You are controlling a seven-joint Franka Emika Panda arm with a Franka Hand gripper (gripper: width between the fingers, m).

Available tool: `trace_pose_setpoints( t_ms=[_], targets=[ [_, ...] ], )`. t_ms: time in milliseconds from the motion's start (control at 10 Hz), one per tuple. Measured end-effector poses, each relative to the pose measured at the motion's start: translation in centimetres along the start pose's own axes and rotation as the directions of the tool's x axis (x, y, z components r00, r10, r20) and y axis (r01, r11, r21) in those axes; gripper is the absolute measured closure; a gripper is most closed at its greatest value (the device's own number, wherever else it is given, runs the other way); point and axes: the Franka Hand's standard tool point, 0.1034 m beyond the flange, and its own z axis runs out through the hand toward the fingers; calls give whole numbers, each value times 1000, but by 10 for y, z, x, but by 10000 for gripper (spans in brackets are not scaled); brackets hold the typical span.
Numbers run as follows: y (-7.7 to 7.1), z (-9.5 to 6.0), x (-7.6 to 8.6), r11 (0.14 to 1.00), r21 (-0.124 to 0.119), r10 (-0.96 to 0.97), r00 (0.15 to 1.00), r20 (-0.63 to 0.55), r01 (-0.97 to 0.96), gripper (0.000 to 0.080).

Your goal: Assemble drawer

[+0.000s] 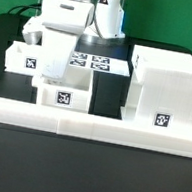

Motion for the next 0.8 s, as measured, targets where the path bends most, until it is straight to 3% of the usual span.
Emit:
trace_pose_setpoints(
  t_ms=[200,600,700,800],
  targets=[
    [9,0,10,999,-29,39,999,-7,-39,757],
    [2,5,7,999,-16,44,999,-6,-44,757],
    [4,6,11,999,-24,37,999,-4,-37,757],
    [7,5,14,998,-48,36,999,-4,-36,757]
  ],
)
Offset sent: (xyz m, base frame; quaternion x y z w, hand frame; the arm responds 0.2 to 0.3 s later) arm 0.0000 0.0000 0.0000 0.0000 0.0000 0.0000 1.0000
